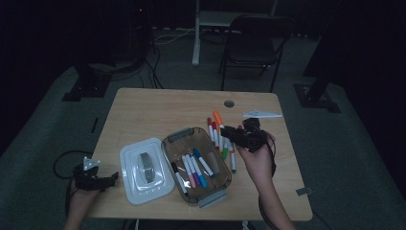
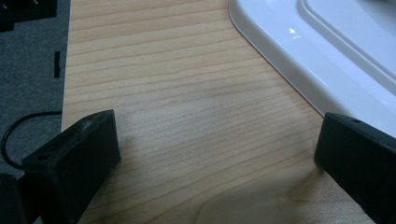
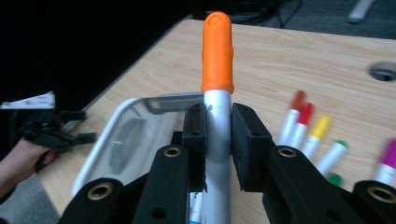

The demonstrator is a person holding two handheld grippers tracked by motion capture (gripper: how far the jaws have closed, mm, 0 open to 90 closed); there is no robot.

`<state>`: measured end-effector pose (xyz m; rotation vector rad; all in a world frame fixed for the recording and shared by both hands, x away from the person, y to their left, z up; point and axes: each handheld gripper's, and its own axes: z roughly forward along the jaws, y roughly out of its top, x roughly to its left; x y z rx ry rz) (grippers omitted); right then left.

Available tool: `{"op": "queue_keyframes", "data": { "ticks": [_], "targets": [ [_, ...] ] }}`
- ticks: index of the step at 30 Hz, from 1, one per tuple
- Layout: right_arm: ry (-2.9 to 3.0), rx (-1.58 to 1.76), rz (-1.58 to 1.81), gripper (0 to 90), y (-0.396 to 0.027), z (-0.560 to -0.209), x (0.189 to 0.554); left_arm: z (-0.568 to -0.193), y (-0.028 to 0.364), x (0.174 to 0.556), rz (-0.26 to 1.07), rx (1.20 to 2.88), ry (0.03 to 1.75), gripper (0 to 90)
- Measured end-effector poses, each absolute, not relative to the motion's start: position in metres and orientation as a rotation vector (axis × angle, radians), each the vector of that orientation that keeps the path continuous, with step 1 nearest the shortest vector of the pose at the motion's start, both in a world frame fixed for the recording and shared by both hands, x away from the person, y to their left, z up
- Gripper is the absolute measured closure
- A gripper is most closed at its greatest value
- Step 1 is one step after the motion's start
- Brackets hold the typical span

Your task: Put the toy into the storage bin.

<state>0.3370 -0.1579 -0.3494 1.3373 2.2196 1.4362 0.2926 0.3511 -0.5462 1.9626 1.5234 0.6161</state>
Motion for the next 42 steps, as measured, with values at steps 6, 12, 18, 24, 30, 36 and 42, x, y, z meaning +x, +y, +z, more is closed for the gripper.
{"op": "queue_keyframes", "data": {
  "ticks": [6,12,18,24,30,36,42],
  "targets": [
    [2.358,1.248,1.428,76.9,-0.109,-0.354,0.332,-0.546,0.351,0.293,0.616,1.963,1.523,0.5],
    [2.478,1.207,1.410,76.9,-0.074,-0.366,0.329,-0.546,0.351,0.293,0.616,1.962,1.524,0.5],
    [2.580,1.205,1.358,76.9,-0.048,-0.387,0.329,-0.546,0.351,0.293,0.615,1.964,1.524,0.5],
    [2.664,1.222,1.273,76.9,-0.034,-0.407,0.334,-0.546,0.351,0.293,0.617,1.963,1.523,0.5],
    [2.746,1.232,1.159,76.9,-0.025,-0.425,0.337,-0.546,0.351,0.293,0.618,1.961,1.523,0.5],
    [2.848,1.204,1.057,76.9,-0.017,-0.436,0.340,-0.546,0.351,0.293,0.618,1.963,1.522,0.5],
    [2.911,1.188,0.944,76.7,-0.010,-0.447,0.344,-0.546,0.351,0.293,0.619,1.961,1.522,0.5]
  ]
}}
